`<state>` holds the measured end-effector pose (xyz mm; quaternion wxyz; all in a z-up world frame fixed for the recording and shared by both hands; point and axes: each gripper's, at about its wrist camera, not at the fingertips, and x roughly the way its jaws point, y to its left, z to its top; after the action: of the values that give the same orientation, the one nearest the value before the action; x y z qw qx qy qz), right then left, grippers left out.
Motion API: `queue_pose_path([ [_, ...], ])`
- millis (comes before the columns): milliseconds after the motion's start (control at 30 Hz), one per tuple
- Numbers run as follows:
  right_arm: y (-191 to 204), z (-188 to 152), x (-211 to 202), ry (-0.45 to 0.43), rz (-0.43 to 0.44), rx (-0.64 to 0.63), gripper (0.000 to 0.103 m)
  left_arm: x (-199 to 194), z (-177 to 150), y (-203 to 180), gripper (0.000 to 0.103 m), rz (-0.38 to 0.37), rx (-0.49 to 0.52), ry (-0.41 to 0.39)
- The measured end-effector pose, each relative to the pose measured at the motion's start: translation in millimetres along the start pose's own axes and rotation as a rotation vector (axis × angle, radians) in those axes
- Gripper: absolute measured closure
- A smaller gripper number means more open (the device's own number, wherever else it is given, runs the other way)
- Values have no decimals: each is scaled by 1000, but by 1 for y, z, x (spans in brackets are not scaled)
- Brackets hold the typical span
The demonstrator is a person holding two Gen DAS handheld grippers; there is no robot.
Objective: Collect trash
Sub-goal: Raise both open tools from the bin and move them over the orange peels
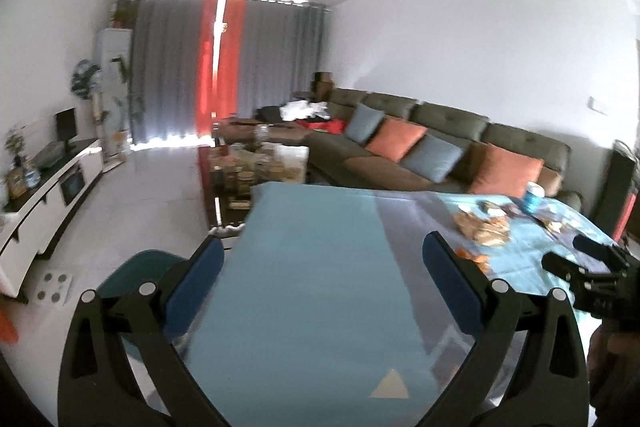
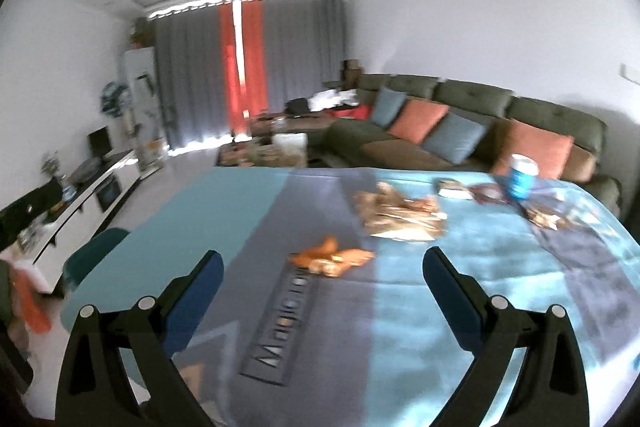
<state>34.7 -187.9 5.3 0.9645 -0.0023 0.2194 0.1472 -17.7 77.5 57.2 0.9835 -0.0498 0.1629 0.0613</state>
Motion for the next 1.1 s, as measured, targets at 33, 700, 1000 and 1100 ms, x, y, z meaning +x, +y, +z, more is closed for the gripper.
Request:
queue_pose_path([
  [33, -8, -1, -2, -3, -18, 13, 7, 6, 1, -5, 5, -18, 7, 1],
  [700, -14, -8, 87, 215, -20, -2, 20, 133, -10, -68, 5, -119, 112, 175],
  [1000, -6, -10, 130, 316, -13, -14, 42, 184, -17, -75, 5, -159, 121, 250],
  [1100, -6, -12, 136, 335, -9, -10, 52, 190, -21, -78, 5, -175, 127, 267],
])
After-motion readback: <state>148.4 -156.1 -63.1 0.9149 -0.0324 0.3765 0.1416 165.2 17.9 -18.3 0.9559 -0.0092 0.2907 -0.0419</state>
